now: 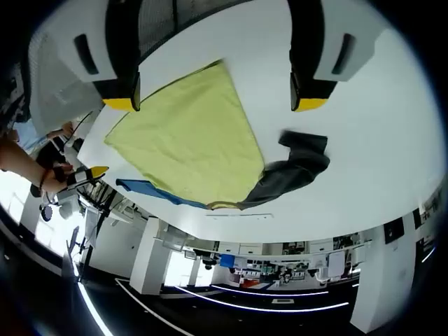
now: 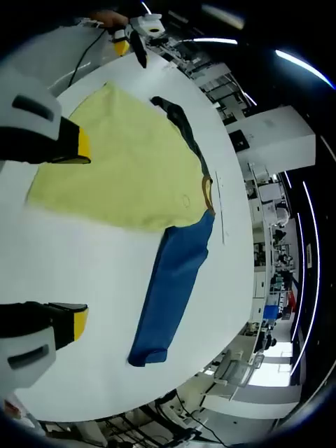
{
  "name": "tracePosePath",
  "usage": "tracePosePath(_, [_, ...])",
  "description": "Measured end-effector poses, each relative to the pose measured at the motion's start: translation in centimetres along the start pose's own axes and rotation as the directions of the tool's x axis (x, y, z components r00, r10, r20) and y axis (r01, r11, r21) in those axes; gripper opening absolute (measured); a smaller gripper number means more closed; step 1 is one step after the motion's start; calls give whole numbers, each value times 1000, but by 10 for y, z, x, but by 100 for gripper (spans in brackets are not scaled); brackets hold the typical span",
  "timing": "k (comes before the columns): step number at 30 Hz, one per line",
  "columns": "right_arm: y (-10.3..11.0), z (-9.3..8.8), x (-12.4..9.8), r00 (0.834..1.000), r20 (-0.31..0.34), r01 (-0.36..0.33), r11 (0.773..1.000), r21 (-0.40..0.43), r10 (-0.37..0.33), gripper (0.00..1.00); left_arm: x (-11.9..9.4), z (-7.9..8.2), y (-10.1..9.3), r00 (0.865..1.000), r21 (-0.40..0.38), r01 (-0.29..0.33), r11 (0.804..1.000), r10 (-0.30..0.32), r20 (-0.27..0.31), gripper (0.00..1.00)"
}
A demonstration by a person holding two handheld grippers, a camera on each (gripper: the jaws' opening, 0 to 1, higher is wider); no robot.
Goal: Fold the garment on the visible template until the final outline fits inside the template.
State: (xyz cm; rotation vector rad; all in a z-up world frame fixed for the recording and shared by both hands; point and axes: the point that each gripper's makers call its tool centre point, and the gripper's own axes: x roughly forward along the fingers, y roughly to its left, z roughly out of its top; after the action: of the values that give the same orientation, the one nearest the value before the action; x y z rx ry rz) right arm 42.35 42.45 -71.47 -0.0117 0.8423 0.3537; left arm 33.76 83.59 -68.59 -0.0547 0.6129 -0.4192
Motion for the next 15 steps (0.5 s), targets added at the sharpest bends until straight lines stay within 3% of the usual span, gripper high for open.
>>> tracePosePath(6, [-32,18,3,999,27,29,1000,9,-29,78,0,7,0,1000,28,-12,1000,12,-3,91])
tracePosePath(7, [-42,22,4,998,22,53,998,-43,-52,78,1,9,1,1000,22,-16,1000,16,0,93])
tracePosePath(9, [-54,26,5,997,15,82,994,-66,-81,78,1,11,1,1000,17,-15,1000,15,7,94])
tracePosePath(15, [-71,38,11,996,25,87,996,-17,-86,71,5,13,5,999,-3,-39,999,39,8,96])
